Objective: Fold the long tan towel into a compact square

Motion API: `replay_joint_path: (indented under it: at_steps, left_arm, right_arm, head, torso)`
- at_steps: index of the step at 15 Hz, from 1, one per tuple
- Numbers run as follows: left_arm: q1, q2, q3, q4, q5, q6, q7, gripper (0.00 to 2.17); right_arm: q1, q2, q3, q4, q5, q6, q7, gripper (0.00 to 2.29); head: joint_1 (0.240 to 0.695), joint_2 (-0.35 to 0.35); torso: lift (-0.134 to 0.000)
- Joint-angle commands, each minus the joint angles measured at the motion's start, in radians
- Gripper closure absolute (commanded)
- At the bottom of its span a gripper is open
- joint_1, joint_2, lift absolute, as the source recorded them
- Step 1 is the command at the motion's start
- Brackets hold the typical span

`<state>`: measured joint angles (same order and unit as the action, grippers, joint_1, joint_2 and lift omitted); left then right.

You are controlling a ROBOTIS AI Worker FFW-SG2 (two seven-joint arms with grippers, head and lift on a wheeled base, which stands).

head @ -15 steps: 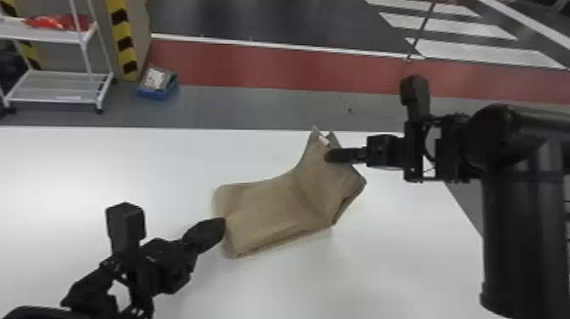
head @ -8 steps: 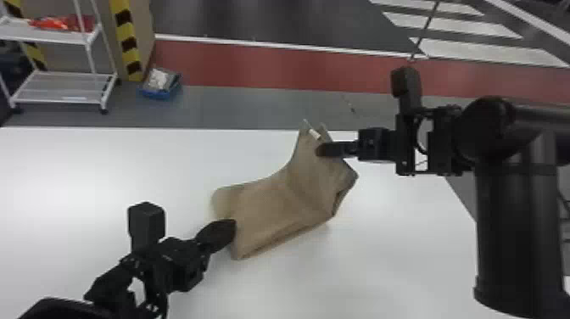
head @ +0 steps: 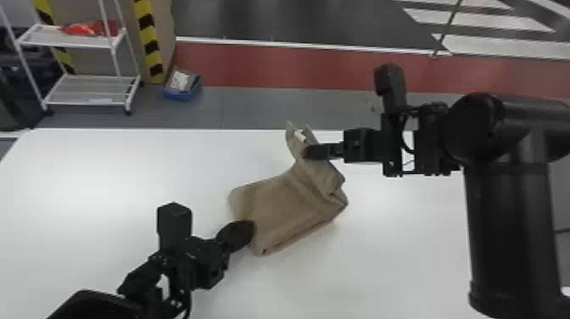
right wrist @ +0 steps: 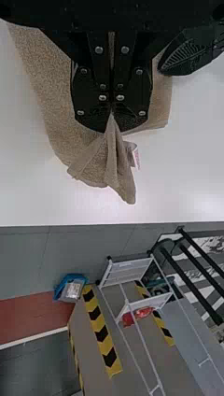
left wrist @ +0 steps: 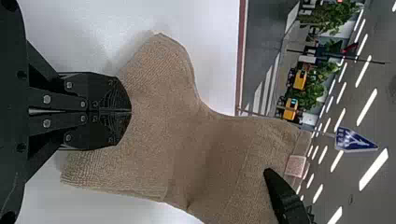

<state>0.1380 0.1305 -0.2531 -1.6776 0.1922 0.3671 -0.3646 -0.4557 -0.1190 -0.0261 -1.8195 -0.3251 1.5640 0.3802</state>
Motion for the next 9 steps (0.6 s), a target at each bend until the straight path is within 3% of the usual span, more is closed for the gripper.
replay_joint_path:
  at_steps: [1, 4, 9]
  left_arm:
    - [0.000, 0.000, 0.000, 0.006, 0.000, -0.012, 0.000, 2.00]
    - [0.000, -0.002, 0.000, 0.009, 0.006, -0.015, 0.000, 2.00]
    - [0.000, -0.002, 0.000, 0.019, 0.007, -0.039, -0.002, 2.00]
  right_arm:
    - [0.002, 0.032, 0.031, 0.000, 0.008, 0.008, -0.001, 1.31]
    - [0.003, 0.062, 0.072, 0.023, 0.021, 0.008, -0.003, 1.31]
    - [0.022, 0.070, 0.138, 0.065, 0.057, 0.008, -0.014, 1.31]
  head:
    - [0.695, -0.103]
    - [0.695, -0.063]
    - [0.695, -0.033]
  torso:
    - [-0.123]
    - [-0.123]
    - [-0.123]
